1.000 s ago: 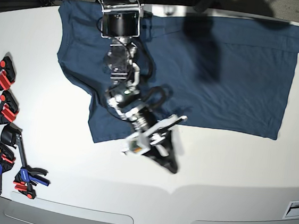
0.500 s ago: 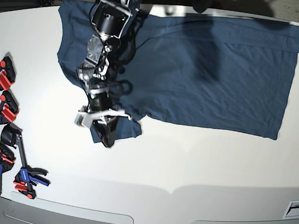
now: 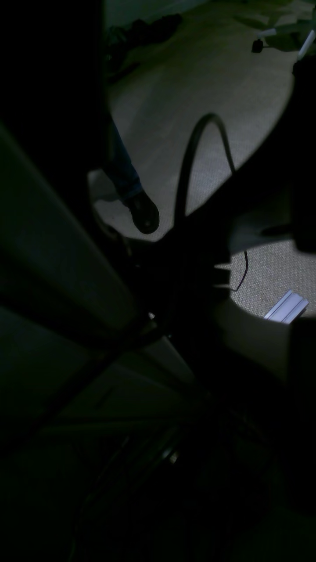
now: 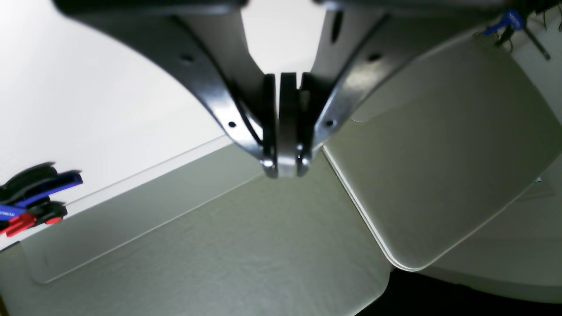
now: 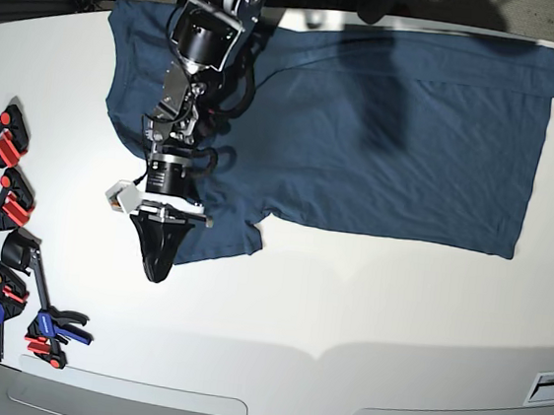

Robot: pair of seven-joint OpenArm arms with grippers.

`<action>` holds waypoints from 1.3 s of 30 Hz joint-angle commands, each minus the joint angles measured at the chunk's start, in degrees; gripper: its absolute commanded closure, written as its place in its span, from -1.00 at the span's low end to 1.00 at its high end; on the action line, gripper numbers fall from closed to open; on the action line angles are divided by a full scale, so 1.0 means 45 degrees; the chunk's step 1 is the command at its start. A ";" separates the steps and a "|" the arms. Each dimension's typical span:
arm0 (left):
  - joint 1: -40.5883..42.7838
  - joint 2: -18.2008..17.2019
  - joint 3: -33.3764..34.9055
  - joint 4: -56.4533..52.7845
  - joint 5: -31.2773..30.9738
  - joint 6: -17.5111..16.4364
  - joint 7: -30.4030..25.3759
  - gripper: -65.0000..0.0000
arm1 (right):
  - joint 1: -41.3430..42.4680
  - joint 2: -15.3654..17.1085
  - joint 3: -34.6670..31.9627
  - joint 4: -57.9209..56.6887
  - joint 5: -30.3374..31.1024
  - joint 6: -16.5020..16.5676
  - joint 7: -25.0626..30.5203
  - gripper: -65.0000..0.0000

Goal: Fold the T-shirt properly

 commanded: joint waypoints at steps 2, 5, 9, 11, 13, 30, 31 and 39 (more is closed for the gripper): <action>0.0107 0.0321 0.0107 0.0160 -0.0117 -0.0486 -0.1710 1.00 | 0.0068 -0.0021 -0.0053 0.0593 0.0068 0.0158 0.0146 1.00; 0.0107 0.0321 0.0107 0.0160 -0.0117 -0.0481 -0.1715 1.00 | -0.0379 -0.0021 -0.0053 0.1311 0.0068 0.0158 0.0053 1.00; 0.0107 0.0321 0.0107 0.0160 -0.0117 -0.0486 -0.1715 1.00 | -0.1311 -0.0021 -0.0053 0.2710 0.0141 0.0158 -0.0559 1.00; 0.0107 0.0321 0.0107 0.0160 -0.0117 -0.0481 -0.1715 1.00 | -0.1870 -0.0021 -0.0053 0.3521 0.0544 0.0158 -0.1030 1.00; 0.0107 0.0321 0.0107 0.0160 -0.0117 -0.0486 -0.1715 1.00 | -0.2414 -0.0021 -0.0053 0.4323 0.1389 0.0158 -0.1608 1.00; 0.0107 0.0321 0.0107 0.0160 -0.0112 -0.0481 -0.1749 1.00 | -0.6645 -0.0021 -0.0053 0.8063 0.4896 0.0158 -0.3847 1.00; 0.0112 0.0321 0.0107 0.0160 -0.0117 -0.0481 -0.1749 1.00 | -0.6985 -0.0021 -0.0053 0.8150 0.4906 0.0158 -0.3823 1.00; 0.0112 0.0321 0.0107 0.0160 -0.0117 -0.0486 -0.1749 1.00 | -0.8961 -0.0021 -0.0053 0.8286 0.4823 0.0158 -0.1676 1.00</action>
